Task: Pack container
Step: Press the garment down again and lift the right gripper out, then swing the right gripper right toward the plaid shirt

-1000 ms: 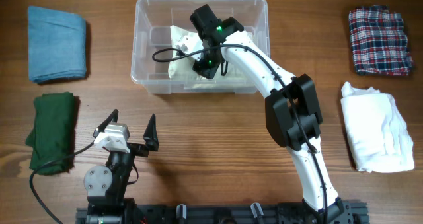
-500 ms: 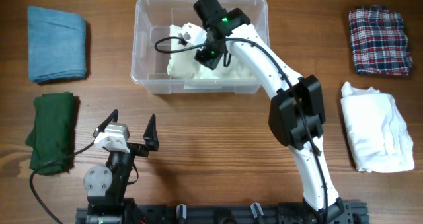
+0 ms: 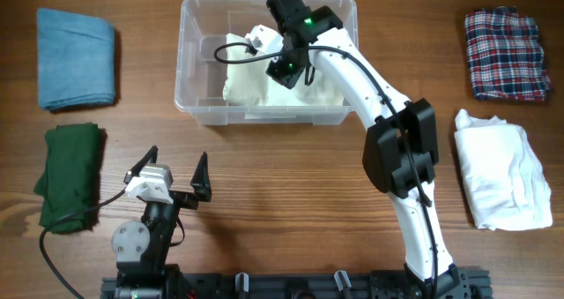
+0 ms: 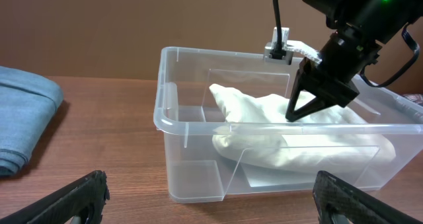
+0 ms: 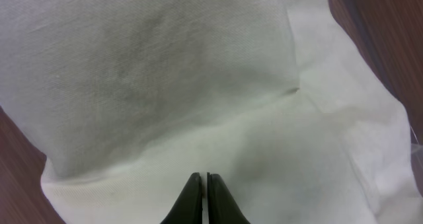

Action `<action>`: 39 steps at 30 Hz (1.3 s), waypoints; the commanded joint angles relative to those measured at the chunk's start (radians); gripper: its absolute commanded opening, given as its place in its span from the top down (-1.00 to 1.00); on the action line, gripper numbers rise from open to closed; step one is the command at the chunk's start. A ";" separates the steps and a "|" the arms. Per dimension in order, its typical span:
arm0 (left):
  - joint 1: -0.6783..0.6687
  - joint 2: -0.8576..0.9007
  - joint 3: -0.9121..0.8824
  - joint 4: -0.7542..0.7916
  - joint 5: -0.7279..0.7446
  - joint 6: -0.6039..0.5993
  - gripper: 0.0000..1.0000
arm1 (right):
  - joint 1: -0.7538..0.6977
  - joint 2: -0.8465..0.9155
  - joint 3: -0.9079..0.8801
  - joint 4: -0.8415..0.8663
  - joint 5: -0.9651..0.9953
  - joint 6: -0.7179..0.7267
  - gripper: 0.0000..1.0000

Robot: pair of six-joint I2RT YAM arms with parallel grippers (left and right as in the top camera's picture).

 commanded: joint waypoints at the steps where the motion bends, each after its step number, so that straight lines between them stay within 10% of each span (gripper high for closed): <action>1: -0.006 -0.007 -0.006 -0.002 -0.009 -0.006 -0.99 | -0.003 -0.088 0.047 -0.003 -0.018 0.038 0.92; 16: -0.006 -0.007 -0.006 -0.003 -0.009 -0.006 -0.99 | -0.235 -0.387 0.151 0.056 -0.029 0.124 -0.79; 30: -0.006 -0.007 -0.006 -0.003 -0.009 -0.006 -0.99 | -0.788 -0.331 0.126 0.029 -0.354 0.558 -1.00; 39: -0.006 -0.007 -0.006 -0.003 -0.009 -0.006 -1.00 | -0.985 -0.256 0.123 0.000 -0.346 0.549 -0.99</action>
